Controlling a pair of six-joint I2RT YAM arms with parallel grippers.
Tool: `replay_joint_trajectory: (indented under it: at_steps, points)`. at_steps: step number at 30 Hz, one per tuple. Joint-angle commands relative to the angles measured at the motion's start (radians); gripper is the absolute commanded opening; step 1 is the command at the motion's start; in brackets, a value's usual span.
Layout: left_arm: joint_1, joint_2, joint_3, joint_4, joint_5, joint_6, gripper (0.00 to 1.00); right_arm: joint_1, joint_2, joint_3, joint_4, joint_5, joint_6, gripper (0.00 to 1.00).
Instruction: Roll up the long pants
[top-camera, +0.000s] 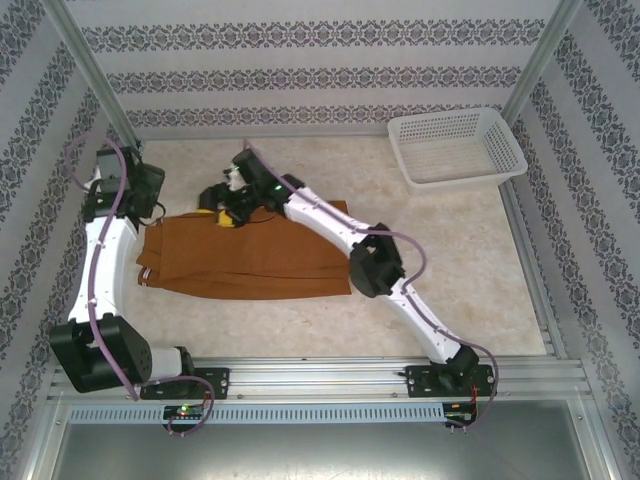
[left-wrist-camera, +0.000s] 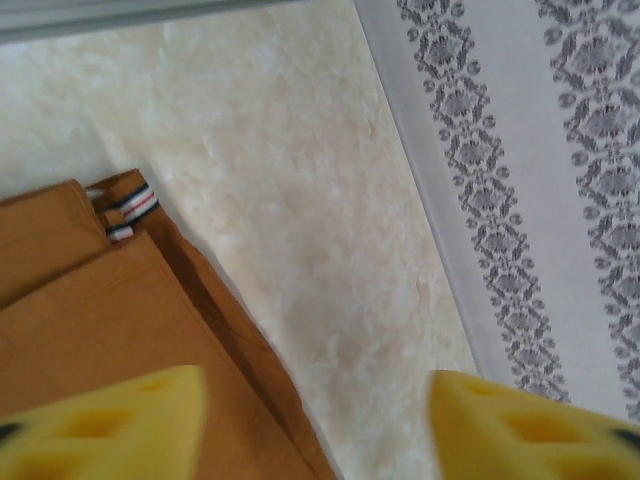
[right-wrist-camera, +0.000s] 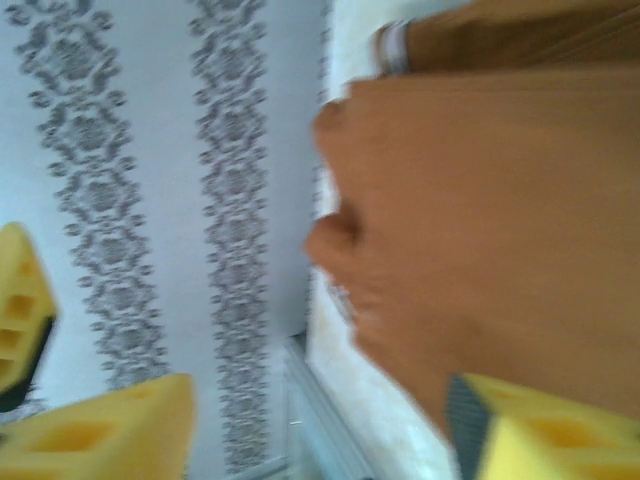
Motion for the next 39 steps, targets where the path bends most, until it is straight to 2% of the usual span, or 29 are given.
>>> replay_joint_trajectory:
  at_steps: [1, 4, 5, 6, 7, 8, 10, 13, 18, 24, 25, 26, 27, 29, 31, 34, 39]
  points:
    - [-0.089, -0.022, -0.081, 0.032, 0.017, -0.006, 0.0, -0.109, -0.258, -0.174, -0.302, 0.145, -0.35, 0.0]
    - [-0.18, 0.014, -0.157, 0.076, -0.015, -0.042, 0.0, -0.209, -0.442, -0.461, -0.338, 0.274, -0.463, 0.02]
    - [-0.204, 0.037, -0.177, 0.095, -0.027, -0.055, 0.0, -0.248, -0.495, -0.574, -0.32, 0.286, -0.475, 0.21]
    - [-0.229, 0.06, -0.191, 0.112, -0.034, -0.066, 0.0, -0.282, -0.534, -0.648, -0.306, 0.29, -0.482, 0.55]
    - [-0.257, 0.092, -0.199, 0.125, -0.042, -0.076, 0.0, -0.316, -0.569, -0.724, -0.293, 0.294, -0.49, 0.79]
    - [-0.285, 0.125, -0.199, 0.135, -0.052, -0.082, 0.0, -0.347, -0.593, -0.785, -0.287, 0.301, -0.503, 0.9]
    - [-0.333, 0.19, -0.18, 0.138, -0.073, -0.092, 0.0, -0.379, -0.61, -0.861, -0.285, 0.314, -0.524, 0.96]
    - [-0.395, 0.282, -0.133, 0.152, -0.083, -0.1, 0.0, -0.401, -0.599, -0.927, -0.277, 0.313, -0.532, 0.98]
    - [-0.456, 0.379, -0.041, 0.122, -0.104, -0.1, 0.0, -0.395, -0.582, -1.011, -0.194, 0.286, -0.495, 0.98]
    - [-0.464, 0.43, -0.008, 0.116, -0.1, -0.097, 0.01, -0.373, -0.518, -1.044, -0.172, 0.295, -0.494, 0.95]
    - [-0.466, 0.436, -0.002, 0.111, -0.099, -0.097, 0.01, -0.368, -0.511, -1.054, -0.162, 0.288, -0.489, 0.9]
    - [-0.465, 0.439, -0.001, 0.111, -0.097, -0.096, 0.01, -0.362, -0.507, -1.065, -0.146, 0.277, -0.482, 0.79]
    - [-0.466, 0.441, -0.001, 0.113, -0.097, -0.096, 0.02, -0.357, -0.504, -1.073, -0.133, 0.266, -0.478, 0.65]
    - [-0.465, 0.444, 0.004, 0.115, -0.095, -0.096, 0.03, -0.348, -0.5, -1.077, -0.123, 0.26, -0.471, 0.27]
    - [-0.465, 0.454, 0.014, 0.111, -0.089, -0.093, 0.03, -0.349, -0.504, -1.075, -0.128, 0.27, -0.466, 0.01]
    - [-0.465, 0.465, 0.036, 0.098, -0.079, -0.084, 0.04, -0.366, -0.53, -1.067, -0.17, 0.299, -0.488, 0.0]
    - [-0.465, 0.468, 0.062, 0.089, -0.06, -0.068, 0.05, -0.419, -0.577, -0.932, -0.413, 0.486, -0.622, 0.0]
